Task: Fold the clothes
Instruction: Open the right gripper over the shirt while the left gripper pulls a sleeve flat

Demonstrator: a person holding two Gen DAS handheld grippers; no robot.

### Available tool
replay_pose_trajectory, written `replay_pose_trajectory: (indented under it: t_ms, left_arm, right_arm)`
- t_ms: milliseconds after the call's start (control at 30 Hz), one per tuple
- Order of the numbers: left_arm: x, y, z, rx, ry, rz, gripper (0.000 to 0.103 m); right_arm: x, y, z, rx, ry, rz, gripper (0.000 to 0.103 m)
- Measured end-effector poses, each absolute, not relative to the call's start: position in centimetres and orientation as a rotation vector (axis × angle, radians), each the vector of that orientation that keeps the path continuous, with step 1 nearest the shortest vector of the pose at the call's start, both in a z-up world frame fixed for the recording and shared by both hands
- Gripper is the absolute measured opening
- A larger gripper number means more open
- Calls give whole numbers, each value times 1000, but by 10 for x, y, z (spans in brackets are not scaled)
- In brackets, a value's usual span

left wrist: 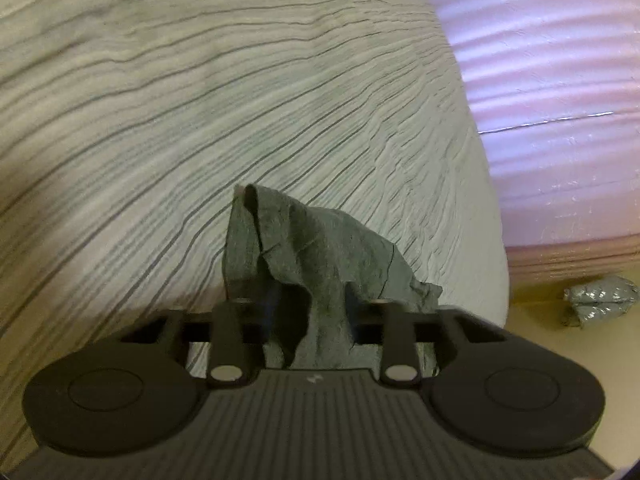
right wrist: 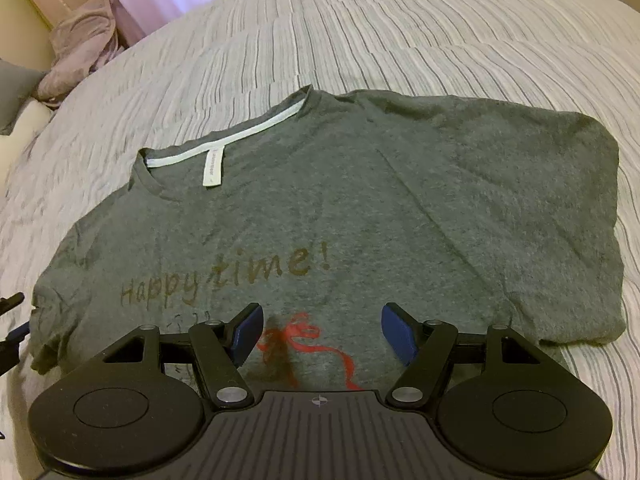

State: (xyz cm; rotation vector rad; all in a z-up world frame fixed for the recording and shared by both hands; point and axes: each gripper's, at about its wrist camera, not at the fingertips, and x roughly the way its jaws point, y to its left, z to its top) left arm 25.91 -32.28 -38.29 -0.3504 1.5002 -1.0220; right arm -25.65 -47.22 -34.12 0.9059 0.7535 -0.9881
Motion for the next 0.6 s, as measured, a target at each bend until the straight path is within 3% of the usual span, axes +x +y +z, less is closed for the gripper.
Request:
replay_pose_trajectory:
  t_ms: [200,333,433,500,533,567,600]
  left_arm:
    - [246,-319,-370,2,1265,-1117,0]
    - [246,-308,-377,23,1246,-1083,0]
    - [253,-300,-375,-136,1282,-1065,0]
    - [260,-300,-377,-271,1357,-1060,7]
    - [261,-303,-379,-288,1379,-1048,20]
    - [262,-306,-381,-304,1401,-1036,27]
    - [263,-309,-383,-321,1423,-1024,27]
  right_arm:
    - [-258,-474,-350,911,769,-997,69]
    - [-256,-477,-354,903,777,-992,69]
    - [-256,-479,-354,893,784,-986,69]
    - [-257,-480,-355,897,781,-985,69]
    - [-258,-480,-355,898,780,-986,69]
    - [-257,-480,-356,899,779,-988,69]
    - [-257,-480,-356,900,779,-989,69]
